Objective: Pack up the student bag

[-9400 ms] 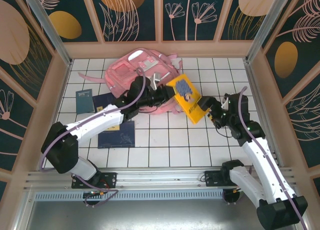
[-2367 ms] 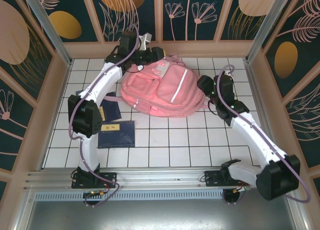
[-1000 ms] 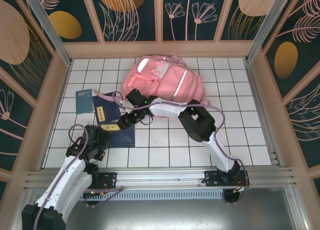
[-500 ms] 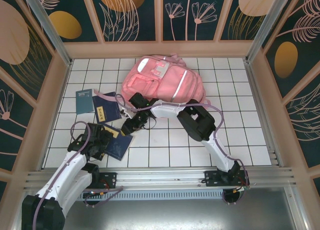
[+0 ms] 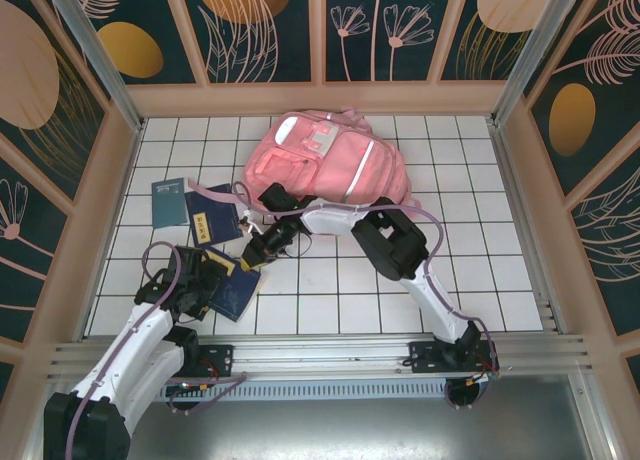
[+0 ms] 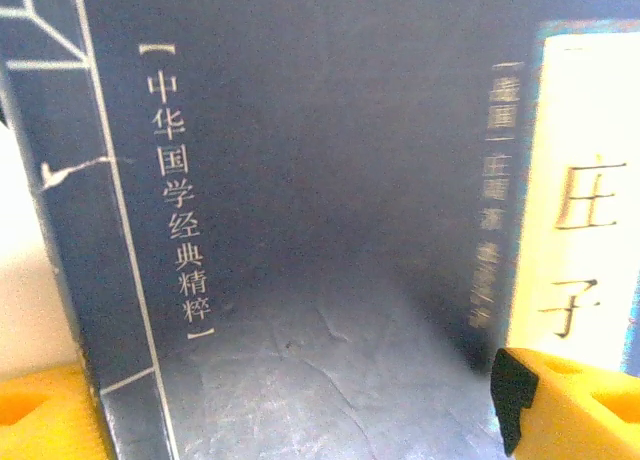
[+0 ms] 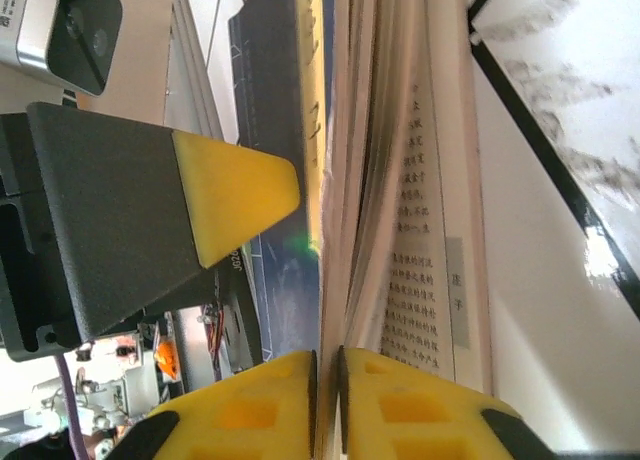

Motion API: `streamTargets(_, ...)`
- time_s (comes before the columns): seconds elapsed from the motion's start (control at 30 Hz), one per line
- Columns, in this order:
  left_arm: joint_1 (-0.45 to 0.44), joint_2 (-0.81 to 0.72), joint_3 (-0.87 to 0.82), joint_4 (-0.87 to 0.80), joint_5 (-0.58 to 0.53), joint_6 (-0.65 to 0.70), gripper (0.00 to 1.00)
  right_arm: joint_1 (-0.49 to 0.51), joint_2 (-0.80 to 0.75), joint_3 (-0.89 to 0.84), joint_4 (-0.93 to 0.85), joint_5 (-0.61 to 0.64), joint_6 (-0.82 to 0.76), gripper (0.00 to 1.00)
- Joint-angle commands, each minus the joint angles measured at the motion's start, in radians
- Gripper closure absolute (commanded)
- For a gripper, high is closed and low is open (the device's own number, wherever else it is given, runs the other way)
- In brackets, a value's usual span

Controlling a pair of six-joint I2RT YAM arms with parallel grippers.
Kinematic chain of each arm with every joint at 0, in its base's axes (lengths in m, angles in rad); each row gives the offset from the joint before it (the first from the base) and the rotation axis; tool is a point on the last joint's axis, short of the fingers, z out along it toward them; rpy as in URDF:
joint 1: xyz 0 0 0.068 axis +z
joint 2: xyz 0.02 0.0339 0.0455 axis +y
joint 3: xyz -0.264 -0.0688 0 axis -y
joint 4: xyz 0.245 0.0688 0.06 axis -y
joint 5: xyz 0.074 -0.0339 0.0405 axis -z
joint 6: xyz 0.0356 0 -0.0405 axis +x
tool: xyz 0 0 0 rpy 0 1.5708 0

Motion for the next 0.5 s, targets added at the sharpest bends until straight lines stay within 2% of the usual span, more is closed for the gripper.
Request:
streamTargets(0.0,-0.005,0.016,-0.081,0.409,0.173,-0.006,0.13,0.036,0.054,0.061,-0.023,-0.084,-0.011,0.8)
streamTargets(0.13,-0.004,0.017,-0.09,0.438,0.189,-0.016,0.13,0.048,0.107,0.126,-0.09,-0.089,-0.04,0.83)
streamTargets(0.23,-0.005,0.001,-0.063,0.411,0.18,-0.003,0.13,0.032,0.098,0.106,-0.07,-0.043,-0.019,0.99)
streamTargets(0.33,-0.005,-0.024,0.009,0.303,0.116,0.041,0.12,-0.008,0.026,0.019,0.023,-0.016,0.045,1.0)
streamTargets(0.47,-0.005,-0.005,0.172,0.095,-0.03,0.132,0.09,-0.067,-0.118,-0.137,0.185,-0.054,0.139,1.0)
